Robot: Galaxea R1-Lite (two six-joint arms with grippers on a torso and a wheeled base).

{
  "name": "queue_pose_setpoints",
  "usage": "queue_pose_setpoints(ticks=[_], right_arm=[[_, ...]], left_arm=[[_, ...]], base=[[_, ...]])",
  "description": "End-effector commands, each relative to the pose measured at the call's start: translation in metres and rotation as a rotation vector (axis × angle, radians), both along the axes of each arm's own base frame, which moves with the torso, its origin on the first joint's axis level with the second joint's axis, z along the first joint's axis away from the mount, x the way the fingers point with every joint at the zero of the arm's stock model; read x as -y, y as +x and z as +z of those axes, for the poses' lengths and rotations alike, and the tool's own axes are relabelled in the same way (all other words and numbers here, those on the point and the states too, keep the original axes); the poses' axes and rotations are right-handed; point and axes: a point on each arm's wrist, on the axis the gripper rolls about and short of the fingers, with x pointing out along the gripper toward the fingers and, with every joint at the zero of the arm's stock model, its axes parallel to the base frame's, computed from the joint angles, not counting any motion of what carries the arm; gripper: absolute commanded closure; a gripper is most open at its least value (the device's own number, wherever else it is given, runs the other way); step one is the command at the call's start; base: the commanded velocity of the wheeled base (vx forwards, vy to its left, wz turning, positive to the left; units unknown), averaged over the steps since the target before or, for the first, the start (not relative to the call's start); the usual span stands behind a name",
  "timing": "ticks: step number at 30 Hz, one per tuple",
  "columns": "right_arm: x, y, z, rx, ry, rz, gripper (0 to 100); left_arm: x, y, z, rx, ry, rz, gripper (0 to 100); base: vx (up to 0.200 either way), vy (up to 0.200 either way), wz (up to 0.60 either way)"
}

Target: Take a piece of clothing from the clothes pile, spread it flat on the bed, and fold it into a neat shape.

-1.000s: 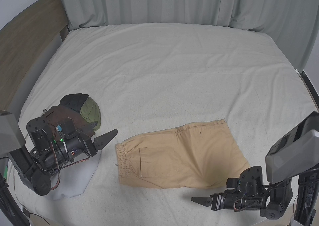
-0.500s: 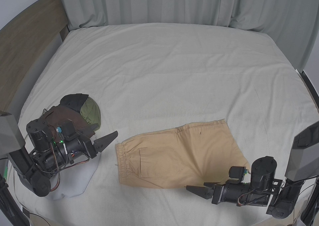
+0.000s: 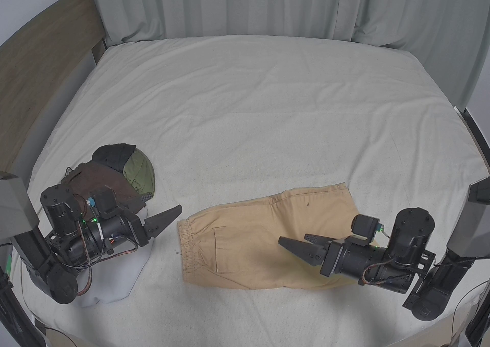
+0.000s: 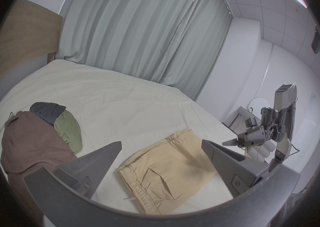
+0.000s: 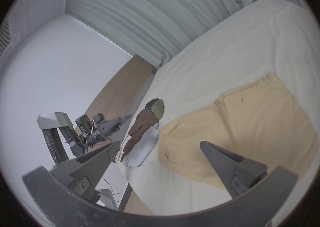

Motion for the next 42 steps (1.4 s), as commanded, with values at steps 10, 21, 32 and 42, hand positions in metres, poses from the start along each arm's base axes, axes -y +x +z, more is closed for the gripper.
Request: queue_pose_setpoints(ticks=[10,21,32,42], right_arm=[[0.018,0.015,0.016,0.061,0.037,-0.047,0],[0.023,0.015,0.024,0.12,0.022,-0.049,0],[0.03,0.014,0.033,0.148,0.035,-0.072,0],[0.031,0.018,0.027,0.131,0.026,-0.08,0]], left_arm=[[0.007,-0.002,-0.007,-0.03,0.005,-0.04,0],[0.011,-0.008,-0.01,-0.062,-0.008,-0.07,0],[0.01,-0.004,-0.009,-0.05,-0.015,-0.105,0],[0.012,-0.003,-0.033,-0.19,-0.049,-0.153,0]], base=[[0.0,0.0,0.0],[0.0,0.0,0.0],[0.0,0.0,0.0],[0.0,0.0,0.0]])
